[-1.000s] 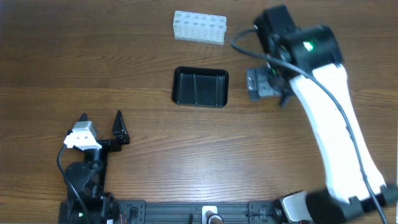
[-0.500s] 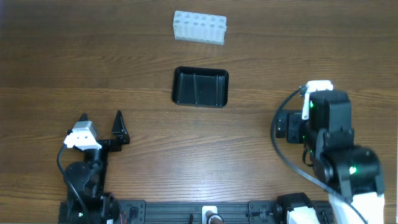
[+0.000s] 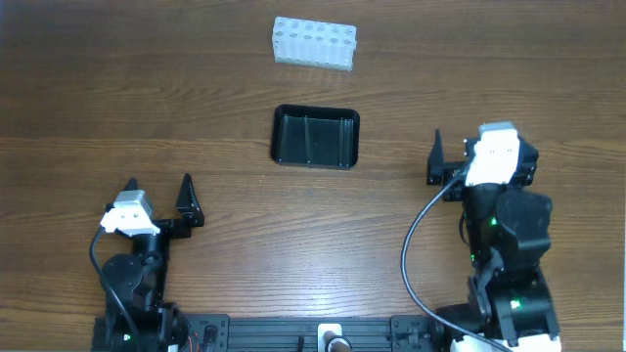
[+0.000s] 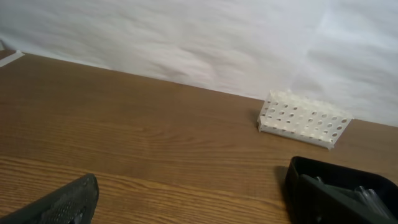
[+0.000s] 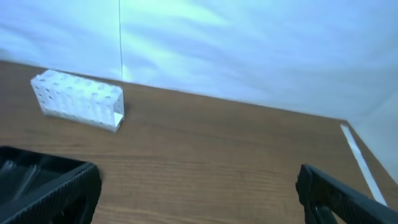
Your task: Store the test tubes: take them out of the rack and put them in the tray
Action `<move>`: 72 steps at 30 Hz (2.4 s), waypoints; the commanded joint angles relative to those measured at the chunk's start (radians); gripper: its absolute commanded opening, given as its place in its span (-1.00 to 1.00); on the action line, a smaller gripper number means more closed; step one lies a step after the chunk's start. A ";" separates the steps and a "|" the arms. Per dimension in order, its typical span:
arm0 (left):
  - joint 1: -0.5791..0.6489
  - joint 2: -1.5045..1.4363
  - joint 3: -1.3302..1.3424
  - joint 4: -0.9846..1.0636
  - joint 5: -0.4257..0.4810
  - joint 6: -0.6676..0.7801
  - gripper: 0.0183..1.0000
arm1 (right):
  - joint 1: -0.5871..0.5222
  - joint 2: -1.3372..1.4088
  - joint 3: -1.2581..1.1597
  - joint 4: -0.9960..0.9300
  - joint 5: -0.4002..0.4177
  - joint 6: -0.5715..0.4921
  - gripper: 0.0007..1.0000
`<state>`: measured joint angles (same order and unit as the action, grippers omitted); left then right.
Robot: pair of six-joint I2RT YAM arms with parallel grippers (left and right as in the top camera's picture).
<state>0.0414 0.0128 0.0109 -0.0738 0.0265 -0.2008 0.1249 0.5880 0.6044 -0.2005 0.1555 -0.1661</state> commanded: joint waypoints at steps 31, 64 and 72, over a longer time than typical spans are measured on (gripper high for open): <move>0.001 -0.007 -0.005 -0.003 -0.003 0.014 1.00 | -0.189 -0.555 -0.509 0.032 -0.008 -0.015 0.98; 0.001 -0.007 -0.005 -0.003 -0.004 0.014 0.99 | -0.117 -0.583 -0.599 0.137 -0.016 -0.015 0.99; 0.001 -0.007 -0.005 -0.003 -0.003 0.014 1.00 | -0.117 -0.583 -0.599 0.138 -0.016 -0.015 0.98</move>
<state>0.0414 0.0128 0.0109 -0.0734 0.0265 -0.2008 0.0010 0.0158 0.0162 -0.0658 0.1513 -0.1833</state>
